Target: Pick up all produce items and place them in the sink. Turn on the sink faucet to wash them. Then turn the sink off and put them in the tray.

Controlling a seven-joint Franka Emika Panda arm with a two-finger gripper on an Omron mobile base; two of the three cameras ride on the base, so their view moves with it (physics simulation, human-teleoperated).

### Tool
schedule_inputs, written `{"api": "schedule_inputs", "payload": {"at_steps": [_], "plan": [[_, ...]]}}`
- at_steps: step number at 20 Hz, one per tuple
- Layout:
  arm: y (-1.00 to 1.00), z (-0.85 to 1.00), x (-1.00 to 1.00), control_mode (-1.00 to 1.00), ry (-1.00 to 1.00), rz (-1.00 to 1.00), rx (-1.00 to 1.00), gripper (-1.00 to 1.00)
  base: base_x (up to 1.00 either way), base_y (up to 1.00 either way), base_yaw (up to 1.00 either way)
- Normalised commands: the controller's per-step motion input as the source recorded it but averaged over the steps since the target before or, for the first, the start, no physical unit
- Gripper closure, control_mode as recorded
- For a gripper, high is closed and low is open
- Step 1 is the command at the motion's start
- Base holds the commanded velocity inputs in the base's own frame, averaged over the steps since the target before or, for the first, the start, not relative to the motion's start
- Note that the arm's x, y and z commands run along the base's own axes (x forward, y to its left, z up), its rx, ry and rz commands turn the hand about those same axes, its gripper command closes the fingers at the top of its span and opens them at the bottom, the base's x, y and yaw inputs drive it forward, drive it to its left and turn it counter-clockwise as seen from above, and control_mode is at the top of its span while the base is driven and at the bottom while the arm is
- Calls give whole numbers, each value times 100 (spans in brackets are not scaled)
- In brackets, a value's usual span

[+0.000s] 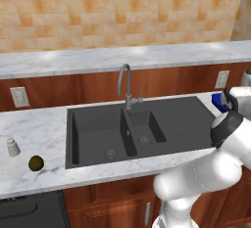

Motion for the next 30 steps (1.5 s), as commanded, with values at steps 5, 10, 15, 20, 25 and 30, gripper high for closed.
{"api": "schedule_inputs", "payload": {"at_steps": [5,10,15,20,25,30], "plan": [[-83,-43,39,-100,15,0,4,-100,0,0,0],[-49,-39,28,-100,6,0,3,-100,0,0,0],[-20,-27,8,-100,3,0,8,-100,0,0,0],[-27,-12,21,-100,3,0,11,-100,0,0,0],[-26,-9,25,-100,4,0,9,-100,0,0,0],[-15,-31,23,-100,5,0,5,-100,0,0,0]]}}
